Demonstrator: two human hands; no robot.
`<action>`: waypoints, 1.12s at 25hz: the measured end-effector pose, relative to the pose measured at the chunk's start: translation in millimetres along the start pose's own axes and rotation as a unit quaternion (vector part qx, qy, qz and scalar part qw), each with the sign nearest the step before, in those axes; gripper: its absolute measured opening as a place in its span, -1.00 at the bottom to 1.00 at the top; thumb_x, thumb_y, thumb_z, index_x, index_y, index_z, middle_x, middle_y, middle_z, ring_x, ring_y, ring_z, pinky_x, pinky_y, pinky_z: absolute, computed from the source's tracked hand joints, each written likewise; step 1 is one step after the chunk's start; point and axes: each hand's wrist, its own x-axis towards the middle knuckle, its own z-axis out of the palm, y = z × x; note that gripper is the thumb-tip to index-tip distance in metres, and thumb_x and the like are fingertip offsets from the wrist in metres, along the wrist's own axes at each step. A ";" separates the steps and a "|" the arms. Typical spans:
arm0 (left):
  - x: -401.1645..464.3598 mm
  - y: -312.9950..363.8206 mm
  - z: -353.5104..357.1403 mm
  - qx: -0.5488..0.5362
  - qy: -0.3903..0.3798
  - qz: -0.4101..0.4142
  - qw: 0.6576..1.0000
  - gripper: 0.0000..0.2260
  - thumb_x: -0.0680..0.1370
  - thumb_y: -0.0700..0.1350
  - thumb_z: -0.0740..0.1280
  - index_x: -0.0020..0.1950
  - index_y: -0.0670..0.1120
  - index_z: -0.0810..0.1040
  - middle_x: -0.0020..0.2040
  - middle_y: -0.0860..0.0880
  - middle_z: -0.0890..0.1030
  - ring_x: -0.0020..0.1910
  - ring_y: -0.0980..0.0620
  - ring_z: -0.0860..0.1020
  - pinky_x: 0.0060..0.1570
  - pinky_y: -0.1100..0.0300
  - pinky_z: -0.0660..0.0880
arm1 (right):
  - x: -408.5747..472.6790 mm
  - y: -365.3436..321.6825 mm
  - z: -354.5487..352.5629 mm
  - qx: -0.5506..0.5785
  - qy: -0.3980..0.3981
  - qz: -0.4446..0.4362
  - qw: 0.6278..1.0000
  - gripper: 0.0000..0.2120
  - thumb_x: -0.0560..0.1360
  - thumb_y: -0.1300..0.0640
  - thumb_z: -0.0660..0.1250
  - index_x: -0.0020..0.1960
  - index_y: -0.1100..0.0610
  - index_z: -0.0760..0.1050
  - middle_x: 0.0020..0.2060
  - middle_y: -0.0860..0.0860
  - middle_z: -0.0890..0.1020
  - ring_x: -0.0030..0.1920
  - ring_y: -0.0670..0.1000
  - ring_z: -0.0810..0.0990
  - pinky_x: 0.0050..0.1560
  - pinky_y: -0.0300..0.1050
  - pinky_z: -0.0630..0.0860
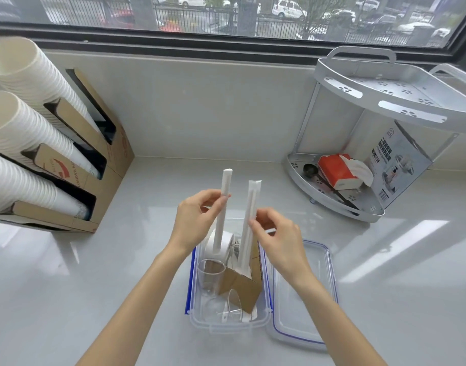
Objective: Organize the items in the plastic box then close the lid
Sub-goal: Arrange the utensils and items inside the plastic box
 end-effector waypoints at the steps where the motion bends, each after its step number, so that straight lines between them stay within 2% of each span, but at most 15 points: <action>1: -2.9 2.8 0.0 -0.016 -0.019 -0.008 1.000 -0.86 0.48 -0.14 0.30 -0.02 -0.10 0.61 -0.15 0.02 0.63 -0.21 0.12 0.58 -0.15 0.50 0.45 | 2.2 -3.5 -2.8 0.013 0.008 -0.011 1.000 -0.89 0.48 0.16 0.32 -0.02 0.14 0.58 -0.24 -0.05 0.60 -0.26 -0.19 0.53 -0.26 -0.53 0.40; 5: -19.9 5.8 9.8 -0.040 -0.095 -0.026 0.994 -0.84 0.48 -0.17 0.30 0.03 -0.11 0.60 -0.11 -0.05 0.66 -0.12 0.06 0.60 0.00 0.19 0.54 | 3.4 -8.2 -1.6 0.027 -0.001 -0.026 0.999 -0.82 0.45 0.13 0.35 0.04 0.12 0.59 -0.28 -0.11 0.59 -0.30 -0.28 0.54 -0.26 -0.50 0.44; 6: -24.1 5.1 12.6 -0.038 -0.107 -0.026 0.993 -0.83 0.49 -0.18 0.29 0.04 -0.12 0.60 -0.09 -0.06 0.66 -0.12 0.05 0.61 -0.01 0.17 0.55 | 2.2 -6.8 0.6 0.025 -0.004 -0.022 0.999 -0.83 0.45 0.13 0.35 0.03 0.11 0.59 -0.28 -0.09 0.60 -0.29 -0.29 0.54 -0.26 -0.49 0.44; 9: -35.0 0.4 17.4 -0.027 -0.132 -0.019 0.991 -0.80 0.51 -0.22 0.25 0.09 -0.11 0.58 -0.08 0.02 0.63 -0.21 0.31 0.59 -0.15 0.42 0.53 | -3.4 -1.1 4.2 0.035 -0.007 -0.003 0.999 -0.93 0.45 0.13 0.36 -0.07 0.02 0.56 -0.23 -0.03 0.62 -0.27 -0.18 0.55 -0.24 -0.44 0.47; 11: -39.0 -2.0 18.6 -0.025 -0.151 -0.027 0.988 -0.79 0.52 -0.24 0.23 0.10 -0.10 0.57 -0.09 0.06 0.62 -0.25 0.40 0.56 -0.18 0.49 0.51 | -6.2 1.6 3.9 0.043 -0.014 0.011 0.999 -0.98 0.46 0.13 0.35 -0.11 0.03 0.52 -0.18 0.03 0.63 -0.24 -0.11 0.57 -0.16 -0.29 0.54; 13: -41.8 -4.0 18.7 -0.022 -0.163 -0.035 0.986 -0.79 0.52 -0.23 0.23 0.10 -0.08 0.57 -0.12 0.07 0.62 -0.24 0.36 0.57 -0.14 0.45 0.52 | -8.1 2.9 2.5 0.035 -0.024 0.019 0.999 -0.98 0.48 0.12 0.32 -0.12 0.05 0.52 -0.19 0.04 0.64 -0.19 -0.01 0.59 -0.08 -0.10 0.58; 15: -44.9 -6.6 15.6 -0.006 -0.165 -0.041 0.985 -0.79 0.51 -0.21 0.24 0.09 -0.05 0.57 -0.16 0.09 0.62 -0.19 0.25 0.59 -0.12 0.43 0.51 | -9.2 3.8 -2.4 0.025 -0.027 0.025 0.999 -0.95 0.49 0.12 0.30 -0.14 0.07 0.51 -0.27 -0.02 0.61 -0.20 -0.03 0.58 -0.05 -0.05 0.59; 18: -50.0 -16.5 6.8 0.029 -0.124 -0.044 0.991 -0.81 0.51 -0.20 0.25 0.07 -0.03 0.57 -0.15 0.10 0.61 -0.13 0.19 0.56 -0.19 0.52 0.47 | -10.0 8.4 -11.3 0.007 -0.020 0.042 0.999 -0.88 0.50 0.14 0.28 -0.22 0.08 0.48 -0.38 -0.09 0.53 -0.28 -0.05 0.52 -0.11 -0.12 0.54; 21: -57.9 -26.7 0.7 0.078 -0.078 -0.041 0.993 -0.82 0.50 -0.22 0.25 0.05 -0.07 0.57 -0.09 0.10 0.57 -0.16 0.28 0.49 -0.21 0.61 0.39 | -15.5 19.9 -10.3 -0.051 -0.034 0.071 0.996 -0.74 0.49 0.14 0.28 -0.37 0.06 0.38 -0.43 -0.05 0.47 -0.33 -0.01 0.46 -0.33 -0.40 0.37; 23: -63.7 -30.7 0.0 0.104 -0.071 -0.033 0.991 -0.82 0.50 -0.22 0.26 0.04 -0.09 0.57 -0.08 0.11 0.54 -0.17 0.33 0.45 -0.19 0.65 0.33 | -22.7 30.9 -2.7 -0.090 -0.057 0.096 0.990 -0.80 0.48 0.14 0.28 -0.31 0.15 0.41 -0.38 0.02 0.49 -0.29 0.03 0.43 -0.35 -0.33 0.33; 25: -69.6 -34.7 1.5 0.121 -0.077 -0.029 0.989 -0.83 0.50 -0.22 0.26 0.04 -0.09 0.58 -0.10 0.11 0.54 -0.16 0.31 0.46 -0.06 0.55 0.38 | -29.5 42.4 5.8 -0.117 -0.079 0.120 0.983 -0.86 0.48 0.16 0.28 -0.20 0.21 0.48 -0.29 0.07 0.54 -0.22 0.07 0.48 -0.26 -0.17 0.37; 27: -74.6 -39.4 2.9 0.146 -0.093 -0.034 0.984 -0.83 0.49 -0.13 0.26 0.03 -0.08 0.58 -0.11 0.11 0.55 -0.10 0.16 0.53 0.13 0.19 0.45 | -33.9 51.2 12.3 -0.125 -0.084 0.135 0.979 -0.89 0.47 0.17 0.29 -0.19 0.20 0.47 -0.23 0.09 0.53 -0.19 0.07 0.48 -0.18 -0.16 0.36; 28: -76.6 -41.5 3.3 0.165 -0.107 -0.037 0.980 -0.77 0.47 -0.02 0.22 0.03 -0.06 0.58 -0.10 0.13 0.55 -0.05 0.09 0.54 0.15 0.04 0.44 | -34.9 53.6 14.6 -0.123 -0.078 0.141 0.979 -0.91 0.47 0.17 0.29 -0.18 0.18 0.46 -0.21 0.08 0.50 -0.19 0.05 0.46 -0.16 -0.19 0.32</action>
